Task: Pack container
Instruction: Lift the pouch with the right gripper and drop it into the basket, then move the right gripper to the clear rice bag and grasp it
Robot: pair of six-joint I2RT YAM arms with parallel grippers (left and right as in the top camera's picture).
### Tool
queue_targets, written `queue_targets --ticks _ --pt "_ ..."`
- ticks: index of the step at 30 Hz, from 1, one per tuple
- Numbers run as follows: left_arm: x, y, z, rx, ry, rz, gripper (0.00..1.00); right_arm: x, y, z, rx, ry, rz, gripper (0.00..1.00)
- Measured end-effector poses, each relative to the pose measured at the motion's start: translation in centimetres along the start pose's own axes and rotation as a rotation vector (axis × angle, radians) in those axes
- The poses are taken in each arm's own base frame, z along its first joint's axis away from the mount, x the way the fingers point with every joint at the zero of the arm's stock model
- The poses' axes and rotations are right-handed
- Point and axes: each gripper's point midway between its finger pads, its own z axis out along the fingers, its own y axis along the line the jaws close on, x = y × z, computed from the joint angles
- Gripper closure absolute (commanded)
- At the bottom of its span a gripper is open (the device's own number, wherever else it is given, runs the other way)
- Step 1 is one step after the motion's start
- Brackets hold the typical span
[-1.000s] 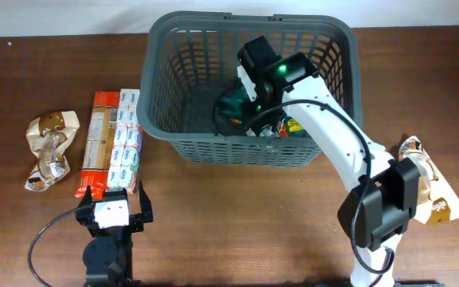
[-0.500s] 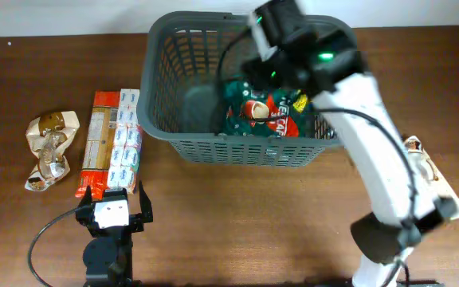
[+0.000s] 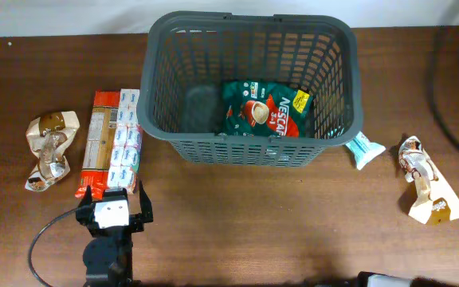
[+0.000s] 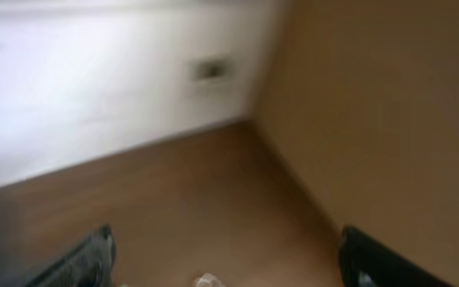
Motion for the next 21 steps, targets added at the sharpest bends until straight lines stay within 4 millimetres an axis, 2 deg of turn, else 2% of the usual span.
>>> queue_targets --ticks 2,3,4,6,7,8,11,13,16,21 --pt "0.0 0.0 0.0 0.000 0.000 0.000 0.01 2.5 -3.9 2.7 0.103 0.038 0.039 0.14" --pt "0.0 0.0 0.0 0.000 -0.001 0.000 0.01 4.5 -5.6 4.6 0.138 0.067 0.050 0.12" --pt "0.0 0.0 0.0 0.000 0.000 0.000 0.01 6.2 -6.5 6.0 0.153 0.089 0.057 0.09" --pt "0.0 0.0 0.0 0.000 0.000 0.000 0.01 11.0 -7.7 9.8 0.155 0.168 0.040 0.05" --pt "0.0 0.0 0.0 0.000 0.000 0.000 0.01 13.2 -7.7 11.4 0.139 0.203 0.020 0.05" --pt "0.0 0.0 0.0 0.000 0.000 0.000 0.01 16.5 -7.3 13.2 0.105 0.264 -0.014 0.02" --pt "0.0 0.0 0.0 0.000 0.000 0.000 0.01 24.6 -5.3 16.3 -0.002 0.417 -0.110 0.01" --pt "0.0 0.0 0.0 0.000 0.000 0.000 0.01 28.1 -4.1 17.2 -0.061 0.482 -0.161 0.01" --pt "0.0 0.0 0.0 0.000 0.000 0.000 0.01 31.5 -2.9 18.0 -0.128 0.544 -0.213 0.01" --pt "0.0 0.0 0.0 0.000 0.000 0.000 0.01 33.5 -2.3 18.9 -0.172 0.591 -0.270 0.08"
